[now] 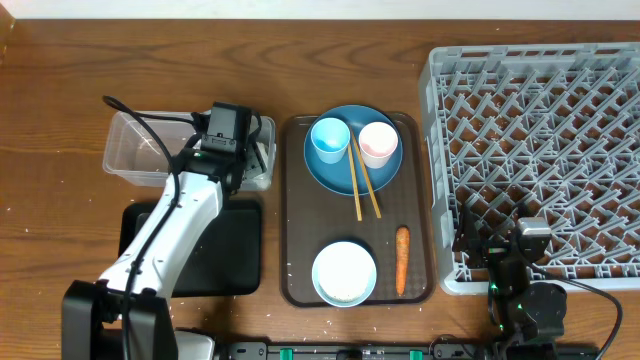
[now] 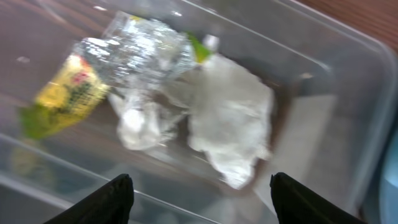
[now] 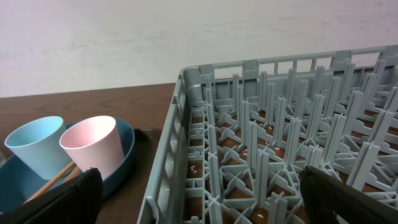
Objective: Sort waste into correct bins and load items into the dishwasher rack
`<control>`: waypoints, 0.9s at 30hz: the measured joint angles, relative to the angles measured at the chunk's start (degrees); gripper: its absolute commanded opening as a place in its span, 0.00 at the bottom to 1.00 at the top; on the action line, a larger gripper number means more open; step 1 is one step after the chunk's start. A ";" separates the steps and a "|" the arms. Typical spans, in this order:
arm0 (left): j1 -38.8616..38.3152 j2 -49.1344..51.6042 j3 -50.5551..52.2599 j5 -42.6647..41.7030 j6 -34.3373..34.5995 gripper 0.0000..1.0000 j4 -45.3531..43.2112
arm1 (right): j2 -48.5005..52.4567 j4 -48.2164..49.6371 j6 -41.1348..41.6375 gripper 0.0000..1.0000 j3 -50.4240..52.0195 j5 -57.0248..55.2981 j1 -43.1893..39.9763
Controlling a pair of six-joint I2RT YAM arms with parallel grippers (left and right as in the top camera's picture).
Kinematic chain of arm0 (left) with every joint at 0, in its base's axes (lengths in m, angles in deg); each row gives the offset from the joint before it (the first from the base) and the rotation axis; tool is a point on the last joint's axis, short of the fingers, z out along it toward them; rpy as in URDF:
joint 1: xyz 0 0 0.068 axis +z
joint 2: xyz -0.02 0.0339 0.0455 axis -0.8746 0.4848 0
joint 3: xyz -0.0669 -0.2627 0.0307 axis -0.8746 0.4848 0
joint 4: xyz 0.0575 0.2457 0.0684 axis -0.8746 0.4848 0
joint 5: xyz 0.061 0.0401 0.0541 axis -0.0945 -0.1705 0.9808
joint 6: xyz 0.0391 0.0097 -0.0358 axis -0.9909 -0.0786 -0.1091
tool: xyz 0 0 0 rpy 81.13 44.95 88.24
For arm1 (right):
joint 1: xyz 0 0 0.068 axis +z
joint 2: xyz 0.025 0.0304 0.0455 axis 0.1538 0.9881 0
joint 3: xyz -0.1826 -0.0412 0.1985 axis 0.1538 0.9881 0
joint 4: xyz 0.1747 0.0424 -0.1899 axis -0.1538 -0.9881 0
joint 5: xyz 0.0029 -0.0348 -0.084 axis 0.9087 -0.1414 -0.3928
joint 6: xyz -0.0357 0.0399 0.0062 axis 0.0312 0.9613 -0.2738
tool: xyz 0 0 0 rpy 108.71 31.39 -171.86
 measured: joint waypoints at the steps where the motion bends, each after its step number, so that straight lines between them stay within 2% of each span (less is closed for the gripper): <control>1: 0.00 -0.46 0.00 -1.51 -0.92 0.73 0.20 | 0.02 0.00 0.00 0.99 0.00 0.02 0.00; 8: 0.00 -6.97 0.00 -8.57 -4.39 0.73 0.59 | 0.00 0.00 0.00 0.99 0.00 0.00 0.00; 12: 0.00 -10.91 0.00 -12.00 -4.90 0.68 1.49 | 0.00 0.00 0.00 0.99 0.00 0.02 0.00; 15: -0.07 -13.05 0.00 -17.09 -5.20 0.62 3.43 | 0.02 0.02 0.00 0.99 0.00 0.00 0.00; 18: -0.85 -13.55 0.00 -22.38 -5.57 0.60 6.51 | 0.02 0.02 0.00 0.99 0.00 0.02 0.00; 24: -7.72 -13.35 0.00 -28.68 -5.55 0.49 12.39 | 0.02 0.02 0.00 0.99 0.00 0.00 0.00; 27: -12.52 -13.03 0.00 -29.68 -5.75 0.47 12.92 | 0.02 0.00 0.00 0.99 0.00 0.02 0.00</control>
